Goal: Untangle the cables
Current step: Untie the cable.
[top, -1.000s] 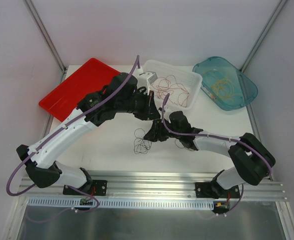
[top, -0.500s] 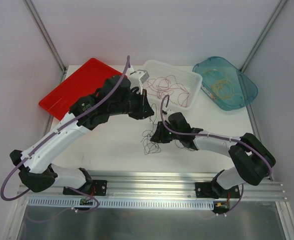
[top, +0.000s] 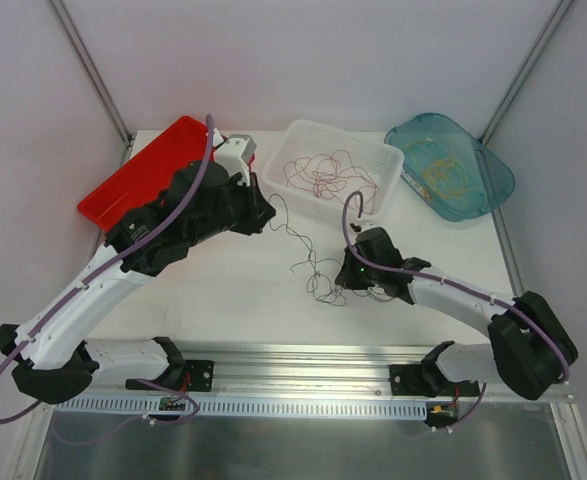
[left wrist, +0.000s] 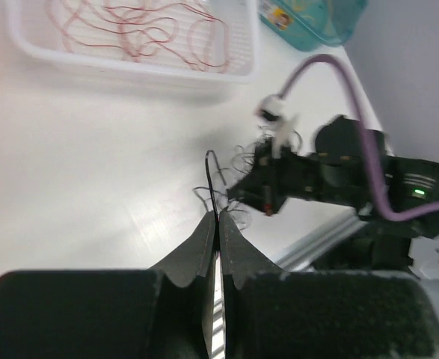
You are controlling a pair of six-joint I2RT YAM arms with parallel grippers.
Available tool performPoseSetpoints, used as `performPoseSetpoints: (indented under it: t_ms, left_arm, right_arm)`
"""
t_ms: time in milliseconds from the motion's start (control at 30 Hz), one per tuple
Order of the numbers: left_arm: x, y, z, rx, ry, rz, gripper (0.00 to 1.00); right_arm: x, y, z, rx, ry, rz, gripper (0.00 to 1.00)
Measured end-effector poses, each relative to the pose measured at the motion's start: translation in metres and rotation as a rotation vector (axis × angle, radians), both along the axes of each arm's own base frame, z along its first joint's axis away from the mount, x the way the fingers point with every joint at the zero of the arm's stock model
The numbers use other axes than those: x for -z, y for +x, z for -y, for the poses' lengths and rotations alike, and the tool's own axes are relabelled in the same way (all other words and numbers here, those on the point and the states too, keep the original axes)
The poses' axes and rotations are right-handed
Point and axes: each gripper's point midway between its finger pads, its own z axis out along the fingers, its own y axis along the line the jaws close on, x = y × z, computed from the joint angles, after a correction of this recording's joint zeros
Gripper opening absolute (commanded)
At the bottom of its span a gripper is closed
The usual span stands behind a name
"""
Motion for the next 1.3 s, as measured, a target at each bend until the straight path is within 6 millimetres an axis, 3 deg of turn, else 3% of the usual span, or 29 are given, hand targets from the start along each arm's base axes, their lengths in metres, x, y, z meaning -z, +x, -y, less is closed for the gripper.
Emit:
performPoseSetpoints:
  t_ms: [100,200,300,367,533,667,767,900,933,1033,1133,1200,1300]
  left_arm:
    - [0.006,0.014,-0.033,-0.112,0.014,0.014,0.00]
    - [0.027,0.035,-0.079,-0.274,0.056,-0.011,0.00]
    - [0.049,0.046,-0.110,-0.384,0.110,-0.043,0.00]
    - [0.061,0.048,-0.119,-0.412,0.142,-0.062,0.00]
    - [0.091,0.048,-0.130,-0.439,0.220,-0.102,0.00]
    - [0.123,0.044,-0.140,-0.454,0.301,-0.146,0.00]
    - [0.149,0.044,-0.153,-0.487,0.364,-0.194,0.00]
    - [0.188,0.043,-0.166,-0.516,0.435,-0.285,0.00]
    - [0.197,0.043,-0.166,-0.513,0.440,-0.308,0.00]
    - [0.220,0.042,-0.157,-0.479,0.435,-0.365,0.00]
    - [0.234,0.043,-0.153,-0.464,0.430,-0.404,0.00]
    - [0.244,0.043,-0.153,-0.470,0.432,-0.428,0.00]
    - [0.258,0.037,-0.156,-0.468,0.431,-0.480,0.00]
  right_arm:
    - [-0.011,0.010,0.031,0.076,-0.050,0.034,0.01]
    - [-0.028,0.014,0.060,0.130,-0.101,0.094,0.01]
    - [-0.042,0.013,0.082,0.157,-0.153,0.142,0.01]
    - [-0.049,0.013,0.095,0.168,-0.194,0.167,0.01]
    - [-0.062,0.007,0.124,0.189,-0.292,0.203,0.01]
    - [-0.082,0.004,0.134,0.190,-0.320,0.226,0.01]
    - [-0.112,0.003,0.135,0.190,-0.300,0.271,0.02]
    - [-0.170,0.004,0.140,0.209,-0.256,0.388,0.02]
    - [-0.186,0.003,0.141,0.212,-0.239,0.425,0.03]
    - [-0.208,-0.002,0.143,0.209,-0.213,0.477,0.04]
    - [-0.206,-0.009,0.145,0.194,-0.221,0.468,0.08]
    - [-0.199,-0.011,0.146,0.179,-0.237,0.440,0.15]
    - [-0.183,-0.011,0.146,0.164,-0.278,0.380,0.16]
